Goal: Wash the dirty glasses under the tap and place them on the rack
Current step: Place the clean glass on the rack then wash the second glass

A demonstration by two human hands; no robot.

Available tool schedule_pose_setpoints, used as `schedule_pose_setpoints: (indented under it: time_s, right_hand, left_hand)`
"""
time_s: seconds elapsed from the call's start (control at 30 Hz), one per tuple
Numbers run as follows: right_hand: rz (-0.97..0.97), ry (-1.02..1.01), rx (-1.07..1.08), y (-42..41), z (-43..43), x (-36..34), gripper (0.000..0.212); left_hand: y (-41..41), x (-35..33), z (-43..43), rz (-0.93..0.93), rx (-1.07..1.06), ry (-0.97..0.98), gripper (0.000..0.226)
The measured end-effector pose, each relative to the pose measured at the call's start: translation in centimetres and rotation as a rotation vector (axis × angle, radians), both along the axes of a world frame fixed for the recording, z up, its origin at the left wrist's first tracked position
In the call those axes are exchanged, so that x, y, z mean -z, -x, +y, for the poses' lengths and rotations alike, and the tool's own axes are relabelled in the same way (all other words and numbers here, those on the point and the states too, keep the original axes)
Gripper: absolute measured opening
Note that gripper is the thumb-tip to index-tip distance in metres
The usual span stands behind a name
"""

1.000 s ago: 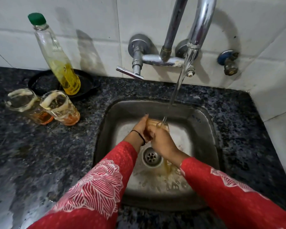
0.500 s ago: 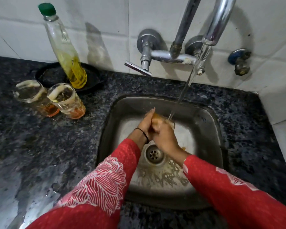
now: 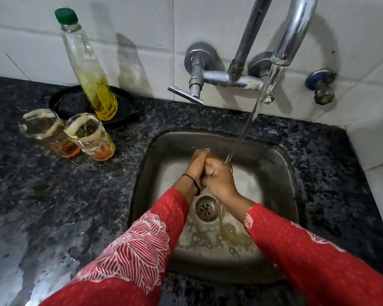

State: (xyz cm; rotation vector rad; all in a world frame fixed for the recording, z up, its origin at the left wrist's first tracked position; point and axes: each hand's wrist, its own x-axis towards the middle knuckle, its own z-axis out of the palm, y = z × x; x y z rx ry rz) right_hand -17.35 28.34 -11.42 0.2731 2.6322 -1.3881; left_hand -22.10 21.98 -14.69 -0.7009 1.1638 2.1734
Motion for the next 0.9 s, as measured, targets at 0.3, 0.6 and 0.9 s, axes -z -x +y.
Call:
schedule_pose_setpoints:
  time_s: [0.3,0.6,0.9]
  right_hand:
    - [0.138,-0.423,-0.266,-0.4,2.2,0.4,0.024]
    - [0.03,-0.36,-0.331,-1.3,1.5,-0.2,0.031]
    - [-0.08,0.226,0.246,1.1,0.8,0.4,0.019]
  left_hand:
    - [-0.4,0.0,0.0,-0.054,0.065,-0.129,0.065]
    - [-0.1,-1.7,-0.2,-0.079,0.131,0.036,0.038]
    - [-1.9,-0.2,0.4,0.003,-0.012,-0.209,0.049]
